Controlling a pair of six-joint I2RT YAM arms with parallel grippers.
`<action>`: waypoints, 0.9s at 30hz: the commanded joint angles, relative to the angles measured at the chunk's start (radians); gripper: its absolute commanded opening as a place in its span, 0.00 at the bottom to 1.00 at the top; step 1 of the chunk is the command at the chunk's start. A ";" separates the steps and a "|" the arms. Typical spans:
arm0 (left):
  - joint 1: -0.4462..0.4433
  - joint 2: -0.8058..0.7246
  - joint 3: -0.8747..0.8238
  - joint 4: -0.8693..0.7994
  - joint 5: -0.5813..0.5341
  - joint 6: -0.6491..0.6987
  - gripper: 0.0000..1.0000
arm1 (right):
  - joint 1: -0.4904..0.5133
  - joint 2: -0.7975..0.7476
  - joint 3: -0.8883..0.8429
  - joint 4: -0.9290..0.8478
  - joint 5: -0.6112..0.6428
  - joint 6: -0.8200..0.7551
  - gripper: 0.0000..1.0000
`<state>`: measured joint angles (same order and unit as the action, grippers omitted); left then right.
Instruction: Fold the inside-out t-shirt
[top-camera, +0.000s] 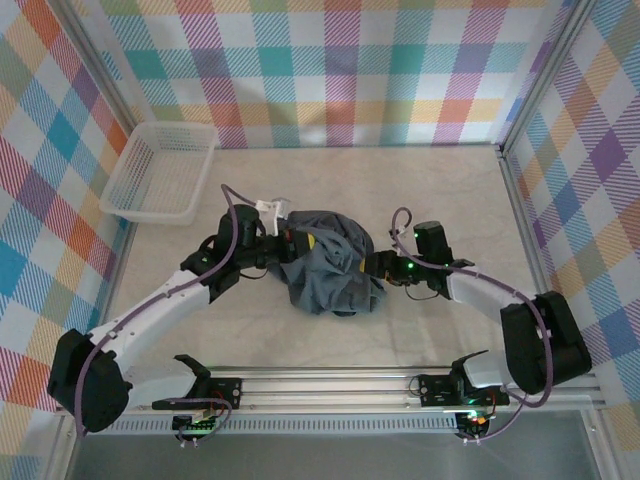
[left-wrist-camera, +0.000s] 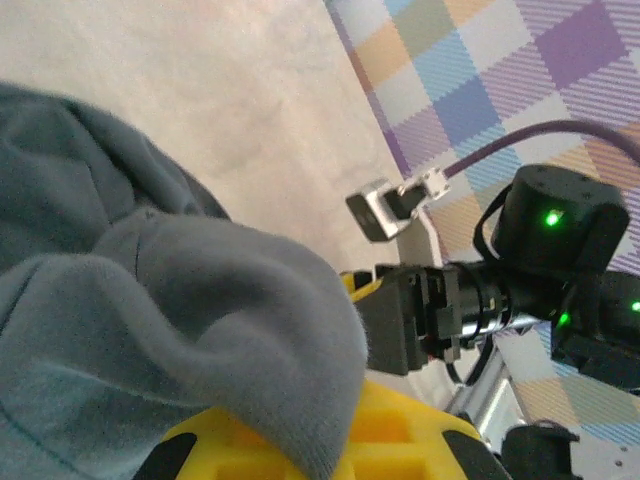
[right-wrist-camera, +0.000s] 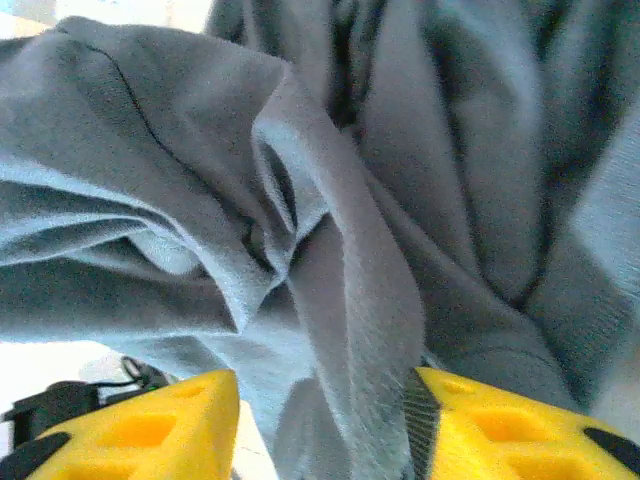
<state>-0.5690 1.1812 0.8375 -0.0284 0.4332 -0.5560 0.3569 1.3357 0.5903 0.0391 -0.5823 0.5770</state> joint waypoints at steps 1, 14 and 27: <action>-0.002 0.034 -0.033 0.028 0.091 -0.070 0.00 | 0.067 -0.151 0.004 -0.089 0.195 -0.103 0.51; -0.002 0.066 0.033 -0.033 0.079 -0.059 0.00 | 0.416 -0.093 0.107 0.108 0.610 -0.280 0.42; 0.062 0.095 0.062 -0.241 -0.186 0.128 0.00 | 0.350 -0.038 0.187 0.178 0.155 -0.176 0.00</action>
<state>-0.5541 1.2541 0.8761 -0.1673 0.3801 -0.5423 0.7456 1.3914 0.7517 0.1501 -0.1101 0.3294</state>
